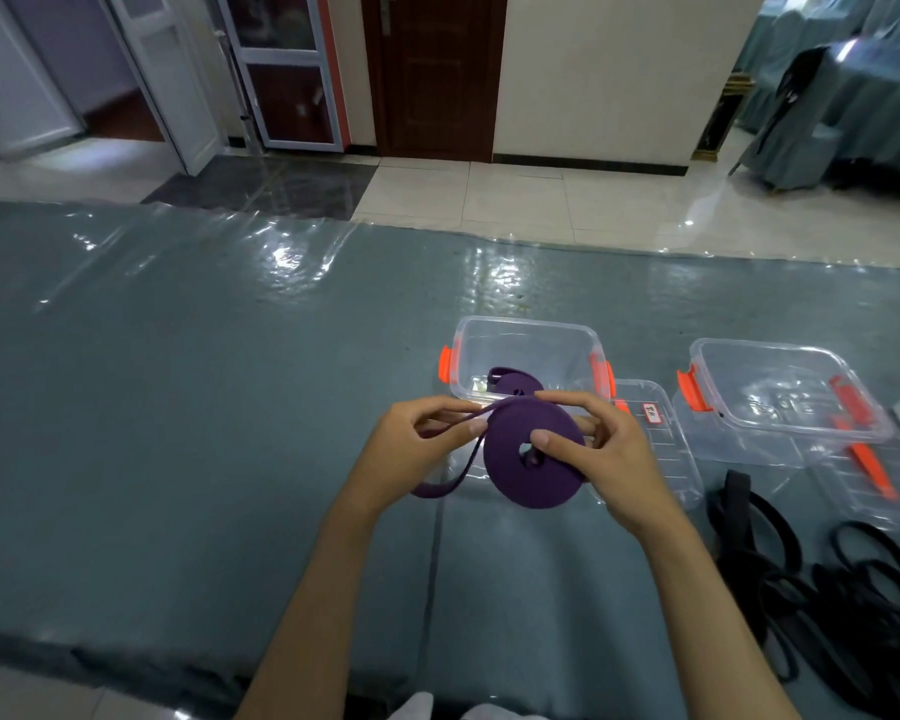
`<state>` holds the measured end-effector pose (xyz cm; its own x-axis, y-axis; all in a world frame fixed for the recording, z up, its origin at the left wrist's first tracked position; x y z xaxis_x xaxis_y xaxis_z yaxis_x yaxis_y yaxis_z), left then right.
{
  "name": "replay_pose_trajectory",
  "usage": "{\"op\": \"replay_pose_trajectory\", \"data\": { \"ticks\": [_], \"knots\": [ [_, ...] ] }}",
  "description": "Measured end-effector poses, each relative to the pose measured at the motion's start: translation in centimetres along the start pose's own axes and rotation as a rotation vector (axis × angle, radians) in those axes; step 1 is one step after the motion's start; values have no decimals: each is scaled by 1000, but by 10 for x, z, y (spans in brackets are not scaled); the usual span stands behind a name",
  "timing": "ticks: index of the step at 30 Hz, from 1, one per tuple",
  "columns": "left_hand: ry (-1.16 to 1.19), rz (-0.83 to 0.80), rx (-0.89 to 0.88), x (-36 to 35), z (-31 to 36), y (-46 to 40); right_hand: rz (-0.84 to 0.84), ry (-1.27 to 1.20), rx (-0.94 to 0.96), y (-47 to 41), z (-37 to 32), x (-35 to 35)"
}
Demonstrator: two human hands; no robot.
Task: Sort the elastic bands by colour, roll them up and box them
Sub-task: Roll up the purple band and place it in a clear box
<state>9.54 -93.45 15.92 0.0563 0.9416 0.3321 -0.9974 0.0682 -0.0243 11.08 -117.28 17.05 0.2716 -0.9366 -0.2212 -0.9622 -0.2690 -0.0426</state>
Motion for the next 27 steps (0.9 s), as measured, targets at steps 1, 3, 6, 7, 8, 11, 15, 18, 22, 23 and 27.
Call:
{"op": "replay_pose_trajectory", "data": {
  "ticks": [1,3,6,7,8,11,15,18,22,23,27],
  "knots": [
    [1,23,7,3,-4,1,34,-17,2,0,2,1],
    [12,70,37,7,-12,3,96,-41,8,-2,6,4],
    [94,116,69,2,-23,5,185,-92,41,-4,9,7],
    [137,117,74,-1,-26,5,206,-100,57,-4,9,8],
    [175,113,81,-3,-29,6,218,-101,68,-5,9,9],
    [249,60,126,-11,-36,9,217,-79,76,-7,10,12],
    [266,-31,134,-12,-38,7,202,-60,91,-7,9,16],
    [261,-104,129,-10,-38,5,185,-52,102,-7,6,20],
    [224,-192,120,-9,-39,4,169,-38,117,-8,3,24],
    [221,-190,124,-9,-39,3,169,-39,118,-9,3,25],
    [134,-178,130,-16,-38,0,165,-27,130,-11,1,23]
  ]
}}
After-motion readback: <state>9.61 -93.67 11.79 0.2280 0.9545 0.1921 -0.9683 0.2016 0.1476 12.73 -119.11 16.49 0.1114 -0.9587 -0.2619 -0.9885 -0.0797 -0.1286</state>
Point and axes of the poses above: each hand's wrist, its own y-axis away from the middle knuckle, its own x-axis out of the back of the hand, z = x × y, the point moved 3 cm from there along -y, towards the middle knuckle, and after that the axes turned 15 degrees about -y, right-handed, at the moved point
